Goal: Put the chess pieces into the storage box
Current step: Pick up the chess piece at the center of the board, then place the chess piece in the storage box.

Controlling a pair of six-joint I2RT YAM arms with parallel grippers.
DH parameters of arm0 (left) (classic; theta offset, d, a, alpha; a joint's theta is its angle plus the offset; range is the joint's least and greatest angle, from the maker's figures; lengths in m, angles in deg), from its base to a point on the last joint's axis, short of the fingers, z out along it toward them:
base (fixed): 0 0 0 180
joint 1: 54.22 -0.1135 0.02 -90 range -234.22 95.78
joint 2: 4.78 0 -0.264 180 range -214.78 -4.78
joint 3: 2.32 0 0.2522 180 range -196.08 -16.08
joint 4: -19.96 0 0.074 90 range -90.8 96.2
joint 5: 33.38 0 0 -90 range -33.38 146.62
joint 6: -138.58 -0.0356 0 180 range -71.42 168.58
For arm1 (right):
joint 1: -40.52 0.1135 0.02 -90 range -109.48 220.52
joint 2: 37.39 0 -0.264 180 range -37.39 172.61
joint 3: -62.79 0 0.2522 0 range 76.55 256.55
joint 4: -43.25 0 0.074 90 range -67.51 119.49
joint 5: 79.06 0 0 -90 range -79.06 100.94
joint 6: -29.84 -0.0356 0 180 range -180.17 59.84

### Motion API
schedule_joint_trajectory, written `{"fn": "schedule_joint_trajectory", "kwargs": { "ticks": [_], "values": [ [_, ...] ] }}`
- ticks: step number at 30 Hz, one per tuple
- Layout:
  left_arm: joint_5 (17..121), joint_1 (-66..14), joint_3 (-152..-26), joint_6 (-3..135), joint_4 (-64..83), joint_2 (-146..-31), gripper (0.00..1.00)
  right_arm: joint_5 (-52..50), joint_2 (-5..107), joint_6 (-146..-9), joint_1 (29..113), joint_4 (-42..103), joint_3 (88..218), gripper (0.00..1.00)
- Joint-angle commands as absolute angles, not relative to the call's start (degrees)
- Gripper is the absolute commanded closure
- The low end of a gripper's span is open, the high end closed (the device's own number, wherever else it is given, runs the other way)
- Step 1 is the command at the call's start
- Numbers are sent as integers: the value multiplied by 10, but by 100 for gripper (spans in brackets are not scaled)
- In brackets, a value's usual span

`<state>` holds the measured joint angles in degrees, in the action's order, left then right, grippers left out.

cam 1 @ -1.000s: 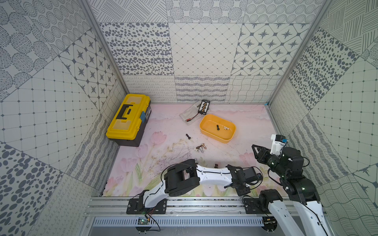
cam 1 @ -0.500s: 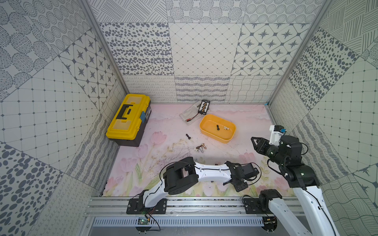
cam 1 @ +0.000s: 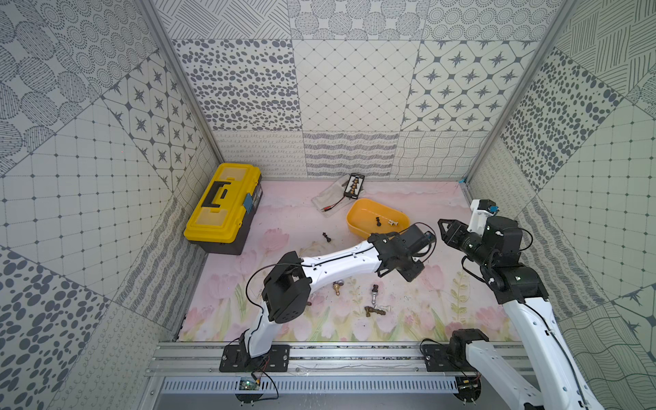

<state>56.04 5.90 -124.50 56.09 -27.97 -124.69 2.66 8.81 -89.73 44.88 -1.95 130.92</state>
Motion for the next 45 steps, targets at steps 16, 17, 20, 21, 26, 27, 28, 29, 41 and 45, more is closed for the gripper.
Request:
{"fn": "schedule_joint_trajectory", "kwargs": {
  "ticks": [16,17,20,21,26,27,28,29,41,45],
  "values": [
    [536,-92,-1480,553,-351,-1457,100,-5,115,-900,440,9,1339,58],
    [539,-94,-1481,553,-350,-1462,100,-3,116,-899,440,8,1340,59],
    [536,-95,-1482,552,-349,-1473,100,-3,116,-899,440,8,1339,58],
    [538,-95,-1483,552,-350,-1477,97,-4,117,-900,439,8,1338,58],
    [561,-95,-1488,555,-348,-1471,65,-33,131,-900,440,-5,1344,58],
    [562,-95,-1487,556,-346,-1463,62,-41,137,-898,440,-12,1349,58],
    [565,-95,-1488,557,-347,-1457,61,-47,143,-895,441,-22,1353,58],
    [566,-95,-1488,555,-346,-1451,60,-53,149,-893,442,-32,1356,58],
    [547,-95,-1361,568,-368,-1296,57,66,188,-866,652,-150,1344,55],
    [518,-97,-1214,596,-339,-1197,57,73,186,-915,724,-138,1281,55]
  ]
}}
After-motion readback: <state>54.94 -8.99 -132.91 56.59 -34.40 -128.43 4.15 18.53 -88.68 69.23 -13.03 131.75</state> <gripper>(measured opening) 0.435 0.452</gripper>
